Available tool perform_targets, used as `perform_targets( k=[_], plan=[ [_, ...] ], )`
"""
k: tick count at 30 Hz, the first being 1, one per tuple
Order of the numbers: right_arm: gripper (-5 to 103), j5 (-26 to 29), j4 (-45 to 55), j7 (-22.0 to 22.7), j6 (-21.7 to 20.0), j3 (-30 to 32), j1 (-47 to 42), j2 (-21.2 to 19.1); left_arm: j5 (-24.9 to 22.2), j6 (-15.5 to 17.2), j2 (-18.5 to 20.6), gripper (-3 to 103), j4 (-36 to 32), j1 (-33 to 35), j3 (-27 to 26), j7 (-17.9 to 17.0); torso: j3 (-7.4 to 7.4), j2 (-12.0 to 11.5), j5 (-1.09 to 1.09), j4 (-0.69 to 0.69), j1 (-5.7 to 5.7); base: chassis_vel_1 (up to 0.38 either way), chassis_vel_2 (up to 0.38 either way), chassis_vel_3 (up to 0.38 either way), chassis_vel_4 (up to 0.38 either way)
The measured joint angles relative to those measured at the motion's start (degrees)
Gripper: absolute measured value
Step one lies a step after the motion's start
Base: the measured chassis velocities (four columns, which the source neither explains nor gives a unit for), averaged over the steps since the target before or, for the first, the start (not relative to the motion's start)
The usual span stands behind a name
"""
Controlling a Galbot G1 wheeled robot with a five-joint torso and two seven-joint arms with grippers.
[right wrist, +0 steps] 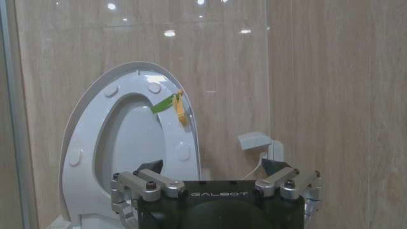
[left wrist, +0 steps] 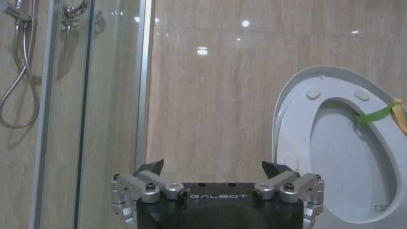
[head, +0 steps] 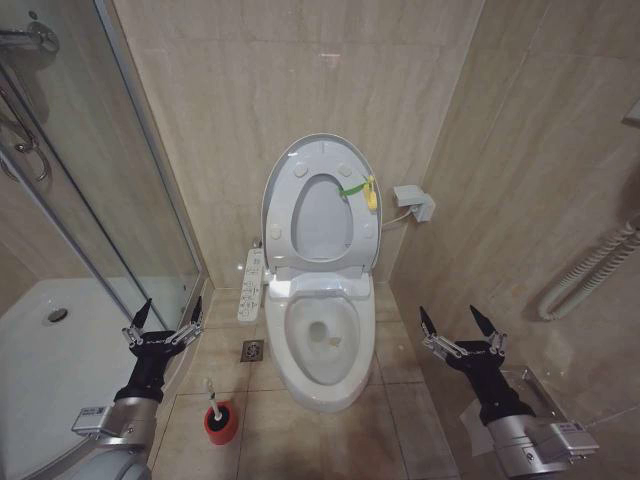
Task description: Open the toilet lid, clean the toilet bowl with a toilet brush, close the toilet lid, and flush.
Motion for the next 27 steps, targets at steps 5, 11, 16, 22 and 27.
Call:
perform_targets(
  k=[5,11,16,22,27],
  plan=[
    [100,-0.03,0.01,0.05,-0.02,-0.03,0.02,0.0,0.0,0.0,0.0,100,0.0,0.0,0.0,0.0,0.0,0.0,0.0,0.0,0.0,0.0,0.0,0.0,0.0],
    [100,-0.06,0.0,0.06,-0.02,-0.04,0.02,0.0,0.0,0.0,0.0,100,0.0,0.0,0.0,0.0,0.0,0.0,0.0,0.0,0.0,0.0,0.0,0.0,0.0],
    [100,-0.07,0.01,0.07,-0.02,-0.04,0.03,0.0,0.0,0.0,0.0,100,0.0,0.0,0.0,0.0,0.0,0.0,0.0,0.0,0.0,0.0,0.0,0.0,0.0],
    [100,-0.07,0.01,0.08,-0.02,-0.04,0.03,0.01,0.0,0.0,0.0,100,0.0,0.0,0.0,0.0,0.0,0.0,0.0,0.0,0.0,0.0,0.0,0.0,0.0],
    [100,-0.07,0.0,0.09,-0.01,-0.02,0.03,0.0,0.0,0.0,0.0,100,0.0,0.0,0.0,0.0,0.0,0.0,0.0,0.0,0.0,0.0,0.0,0.0,0.0]
  ],
)
